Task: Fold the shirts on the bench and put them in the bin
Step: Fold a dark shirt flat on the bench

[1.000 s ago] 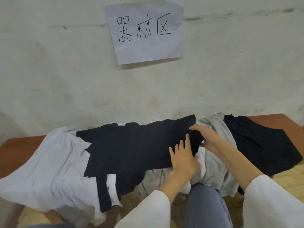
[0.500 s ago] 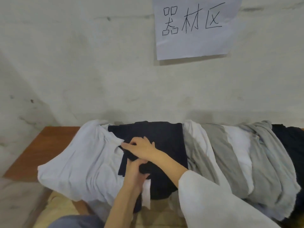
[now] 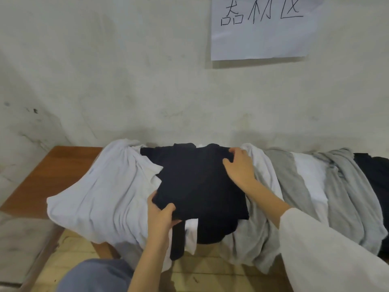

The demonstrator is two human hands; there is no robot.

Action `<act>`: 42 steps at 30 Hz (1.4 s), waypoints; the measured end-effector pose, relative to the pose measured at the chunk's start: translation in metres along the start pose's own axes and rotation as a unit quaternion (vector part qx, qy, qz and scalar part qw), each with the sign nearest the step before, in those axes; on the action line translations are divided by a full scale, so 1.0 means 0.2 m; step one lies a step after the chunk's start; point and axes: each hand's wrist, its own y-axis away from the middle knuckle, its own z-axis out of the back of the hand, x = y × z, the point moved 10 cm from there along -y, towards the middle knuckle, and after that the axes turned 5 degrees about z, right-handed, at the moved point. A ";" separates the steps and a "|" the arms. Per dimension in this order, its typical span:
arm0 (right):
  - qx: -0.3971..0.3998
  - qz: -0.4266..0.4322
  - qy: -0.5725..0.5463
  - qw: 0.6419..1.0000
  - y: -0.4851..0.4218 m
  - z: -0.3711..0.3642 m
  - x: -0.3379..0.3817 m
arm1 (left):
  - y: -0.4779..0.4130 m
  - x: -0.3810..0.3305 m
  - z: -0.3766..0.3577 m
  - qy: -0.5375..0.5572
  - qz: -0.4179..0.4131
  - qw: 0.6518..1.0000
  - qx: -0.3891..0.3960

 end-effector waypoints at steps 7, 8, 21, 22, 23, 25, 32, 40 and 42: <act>0.091 -0.050 0.016 0.994 0.20 0.04 -0.26 | -0.06 -0.21 0.26 -0.270 -0.071 0.953 -0.116; 0.096 -0.050 0.014 0.994 0.21 0.04 -0.26 | -0.07 -0.22 0.26 -0.314 -0.074 0.940 -0.114; 0.103 -0.165 -0.191 0.962 0.29 -0.06 -0.24 | -0.11 -0.24 -0.05 -0.295 0.081 0.947 0.095; 0.101 -0.184 -0.213 0.954 0.29 -0.06 -0.25 | -0.12 -0.26 -0.07 -0.274 0.075 0.955 0.082; 0.095 -0.197 -0.231 0.948 0.29 -0.05 -0.26 | -0.13 -0.28 -0.08 -0.265 0.059 0.960 0.074; 0.084 -0.197 -0.238 0.947 0.29 -0.04 -0.24 | -0.14 -0.32 -0.12 -0.309 0.012 0.947 0.089; 0.063 -0.092 -0.242 0.964 0.24 -0.01 -0.13 | -0.11 -0.33 -0.22 -0.206 0.076 0.925 0.309; 0.110 -0.149 -0.322 0.928 0.22 0.08 -0.13 | -0.18 -0.41 -0.31 -0.171 0.075 0.923 0.336; 0.083 -0.152 -0.335 0.926 0.25 0.19 -0.17 | -0.12 -0.46 -0.45 -0.178 0.054 0.916 0.355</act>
